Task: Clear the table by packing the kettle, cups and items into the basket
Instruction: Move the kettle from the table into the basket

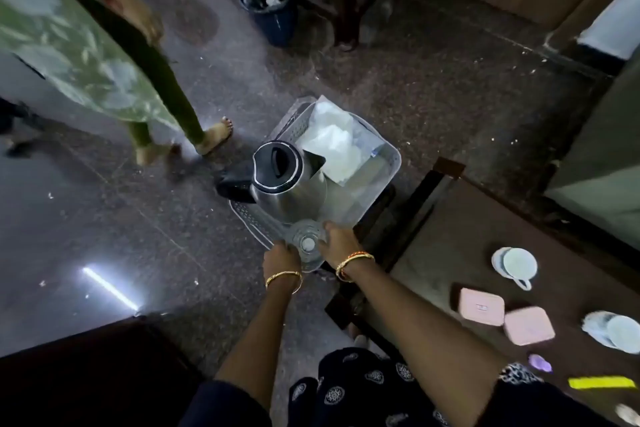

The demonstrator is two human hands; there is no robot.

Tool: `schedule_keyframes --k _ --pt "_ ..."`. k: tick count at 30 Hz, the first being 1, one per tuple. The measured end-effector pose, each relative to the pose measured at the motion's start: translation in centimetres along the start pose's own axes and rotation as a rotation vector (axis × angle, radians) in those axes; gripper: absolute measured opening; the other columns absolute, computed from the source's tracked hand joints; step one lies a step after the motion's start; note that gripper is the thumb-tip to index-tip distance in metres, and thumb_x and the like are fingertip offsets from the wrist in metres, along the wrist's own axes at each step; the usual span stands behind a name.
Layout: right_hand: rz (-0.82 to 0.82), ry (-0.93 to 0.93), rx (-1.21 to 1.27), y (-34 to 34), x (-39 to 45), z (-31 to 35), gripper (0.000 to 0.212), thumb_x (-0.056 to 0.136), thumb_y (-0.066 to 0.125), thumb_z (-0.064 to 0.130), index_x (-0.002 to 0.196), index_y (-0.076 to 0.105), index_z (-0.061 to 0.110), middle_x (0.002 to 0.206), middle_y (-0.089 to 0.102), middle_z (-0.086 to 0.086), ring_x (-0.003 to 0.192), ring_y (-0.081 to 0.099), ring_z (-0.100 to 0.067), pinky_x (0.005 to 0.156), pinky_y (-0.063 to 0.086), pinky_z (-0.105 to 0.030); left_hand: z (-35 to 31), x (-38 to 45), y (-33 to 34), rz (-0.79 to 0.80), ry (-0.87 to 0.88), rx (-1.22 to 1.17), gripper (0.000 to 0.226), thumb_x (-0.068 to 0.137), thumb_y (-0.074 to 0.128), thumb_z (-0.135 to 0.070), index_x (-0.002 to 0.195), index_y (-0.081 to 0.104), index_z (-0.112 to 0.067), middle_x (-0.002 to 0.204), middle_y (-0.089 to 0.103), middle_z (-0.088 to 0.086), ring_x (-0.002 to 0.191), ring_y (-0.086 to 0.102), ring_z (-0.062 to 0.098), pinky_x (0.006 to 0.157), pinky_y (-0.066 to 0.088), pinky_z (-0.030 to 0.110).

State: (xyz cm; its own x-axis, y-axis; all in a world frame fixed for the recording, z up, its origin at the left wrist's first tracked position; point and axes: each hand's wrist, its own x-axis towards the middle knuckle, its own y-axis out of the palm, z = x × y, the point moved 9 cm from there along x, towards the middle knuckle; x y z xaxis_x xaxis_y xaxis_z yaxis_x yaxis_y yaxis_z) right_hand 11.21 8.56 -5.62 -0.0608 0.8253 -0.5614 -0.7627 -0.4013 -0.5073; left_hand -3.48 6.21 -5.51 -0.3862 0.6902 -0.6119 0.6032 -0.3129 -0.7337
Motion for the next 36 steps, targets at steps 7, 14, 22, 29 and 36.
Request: schedule_keyframes --k 7,14,22,29,36 --pt "-0.184 0.005 0.211 -3.6 -3.4 -2.6 0.025 0.086 0.057 0.014 0.107 0.059 0.0 0.088 0.067 -0.024 0.084 0.063 -0.034 0.078 0.051 -0.041 -3.7 -6.2 -1.1 -0.248 0.358 0.021 0.025 0.094 0.046 -0.011 0.09 0.057 0.011 0.076 0.063 0.037 0.068 0.062 0.047 0.057 0.043 0.043" --pt "-0.583 0.13 0.391 -11.2 -12.4 -11.6 0.021 0.088 0.053 0.011 0.104 0.066 0.008 0.089 0.073 -0.017 0.08 0.065 -0.025 0.071 0.043 -0.02 -12.0 -14.9 4.7 -0.191 0.762 0.164 0.026 0.093 0.052 -0.016 0.108 0.063 0.002 0.075 0.069 0.029 0.066 0.065 0.047 0.054 0.049 0.045" --pt "-0.984 0.596 0.558 -16.4 -29.3 -30.8 0.025 0.089 0.054 0.007 0.109 0.064 -0.005 0.105 0.067 -0.03 0.101 0.061 -0.042 0.087 0.046 -0.042 -17.7 -27.8 23.5 0.412 0.919 0.281 0.033 0.091 0.051 -0.042 0.109 0.064 -0.018 0.096 0.073 0.014 0.094 0.066 0.034 0.074 0.05 0.035" --pt "-1.136 0.982 0.651 -19.7 -40.0 -45.7 0.028 0.088 0.051 0.01 0.101 0.063 -0.011 0.103 0.064 -0.036 0.096 0.059 -0.048 0.079 0.046 -0.044 -22.5 -38.4 39.8 0.656 1.032 0.398 0.045 0.088 0.048 -0.055 0.112 0.063 -0.02 0.115 0.063 0.014 0.111 0.057 0.03 0.094 0.045 0.037" --pt "-1.137 1.044 0.708 -20.5 -38.8 -54.8 0.026 0.087 0.05 0.009 0.101 0.063 -0.008 0.098 0.065 -0.034 0.092 0.06 -0.048 0.08 0.048 -0.048 -26.1 -37.1 51.0 0.409 1.164 0.733 0.062 0.089 0.053 -0.037 0.144 0.029 -0.02 0.151 0.029 0.011 0.132 0.036 0.033 0.102 0.041 0.046"
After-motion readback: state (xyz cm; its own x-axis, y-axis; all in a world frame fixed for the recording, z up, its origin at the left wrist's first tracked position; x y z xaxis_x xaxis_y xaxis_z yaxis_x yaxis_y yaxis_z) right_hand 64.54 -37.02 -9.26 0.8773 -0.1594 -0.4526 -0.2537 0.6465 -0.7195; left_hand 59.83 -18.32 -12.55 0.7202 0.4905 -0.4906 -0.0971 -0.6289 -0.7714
